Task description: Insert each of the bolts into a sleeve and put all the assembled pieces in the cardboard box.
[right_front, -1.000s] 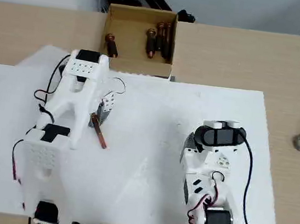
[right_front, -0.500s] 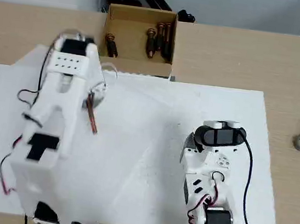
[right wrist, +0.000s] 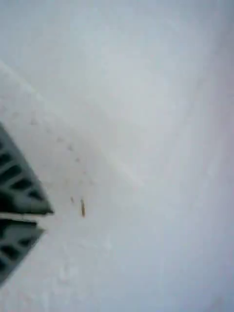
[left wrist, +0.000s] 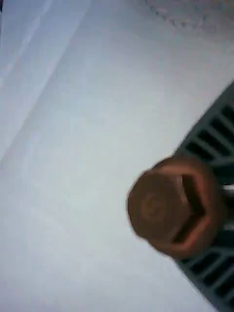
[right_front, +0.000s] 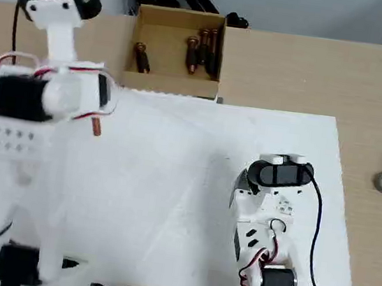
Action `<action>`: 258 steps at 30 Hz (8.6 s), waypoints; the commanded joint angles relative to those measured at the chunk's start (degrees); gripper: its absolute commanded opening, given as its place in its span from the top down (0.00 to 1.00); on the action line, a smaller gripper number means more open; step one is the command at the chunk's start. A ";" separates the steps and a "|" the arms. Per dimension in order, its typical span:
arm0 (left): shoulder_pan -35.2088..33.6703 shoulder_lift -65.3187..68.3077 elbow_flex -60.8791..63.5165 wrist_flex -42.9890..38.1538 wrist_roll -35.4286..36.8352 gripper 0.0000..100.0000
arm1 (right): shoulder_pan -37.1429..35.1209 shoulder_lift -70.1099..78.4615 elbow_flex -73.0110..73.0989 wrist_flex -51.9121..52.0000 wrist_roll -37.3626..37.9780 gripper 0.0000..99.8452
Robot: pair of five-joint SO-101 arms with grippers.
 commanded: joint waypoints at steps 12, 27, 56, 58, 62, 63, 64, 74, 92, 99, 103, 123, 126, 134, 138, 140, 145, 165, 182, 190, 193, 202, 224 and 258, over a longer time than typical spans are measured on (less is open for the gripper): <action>0.18 -22.68 1.54 -0.53 -13.45 0.99 | -0.31 0.40 0.79 0.22 0.44 1.00; -0.09 -16.18 4.62 -0.53 -20.66 0.99 | -0.31 0.40 0.79 0.22 0.44 1.00; -13.19 -16.97 5.23 0.79 -20.84 0.99 | -0.40 0.40 0.79 0.22 0.44 1.00; -14.51 -16.97 5.49 0.79 -20.84 0.99 | -0.40 0.40 0.79 0.22 0.44 1.00; -15.30 -16.97 5.58 0.79 -20.84 0.99 | -0.48 0.40 0.79 0.22 0.44 1.00; -15.21 -16.97 5.58 0.79 -20.84 0.99 | -0.48 0.40 0.79 0.22 0.44 1.00; -15.12 -16.97 5.58 0.79 -20.75 0.99 | -0.48 0.40 0.79 0.22 0.44 1.00; -15.21 -16.97 5.58 0.79 -20.75 0.99 | -0.48 0.40 0.79 0.22 0.44 1.00; -15.21 -17.05 5.23 0.79 -20.75 0.99 | -0.48 0.40 0.79 0.22 0.44 1.00; -15.47 -16.97 5.32 0.70 -20.84 0.99 | -0.48 0.40 0.79 0.22 0.44 1.00; -15.47 -16.97 5.32 0.70 -20.84 0.99 | -0.48 0.40 0.79 0.22 0.44 1.00; -15.56 -16.97 5.58 0.70 -20.48 0.99 | -0.48 0.40 0.79 0.22 0.44 1.00; -15.47 -17.05 5.58 0.79 -20.57 0.99 | -0.48 0.40 0.79 0.22 0.44 1.00; -15.56 -17.05 5.58 0.79 -20.66 0.99 | -0.48 0.40 0.79 0.22 0.44 1.00; -15.56 -17.05 5.58 0.79 -20.75 0.99 | -0.48 0.40 0.79 0.22 0.44 1.00; -15.56 -17.05 5.58 0.79 -20.75 0.99 | -0.48 0.40 0.79 0.22 0.44 1.00; -15.56 -16.97 5.58 0.79 -20.75 0.99 | -0.48 0.40 0.79 0.22 0.44 1.00; -15.56 -27.25 17.54 0.79 -20.75 0.99 | -0.40 0.40 0.79 0.22 0.44 1.00; -15.56 -33.05 18.15 -6.07 -20.48 0.99 | -0.31 0.40 0.79 0.22 0.44 1.00; -15.56 -32.79 18.24 -12.04 -20.75 0.99 | -0.31 0.40 0.79 0.22 0.44 1.00; -15.47 -32.97 19.21 -12.22 -20.84 0.99 | -0.31 0.40 0.79 0.22 0.44 1.00; -15.21 -33.14 29.14 -12.13 -20.57 0.99 | -1.27 -0.40 0.62 8.40 0.18 1.00; -15.12 -47.30 37.76 -13.10 -20.48 0.99 | 4.26 -4.00 -9.41 12.18 6.07 1.00; -15.21 -47.30 44.09 -21.27 -20.75 0.99 | 13.05 94.29 -104.97 55.60 61.36 0.88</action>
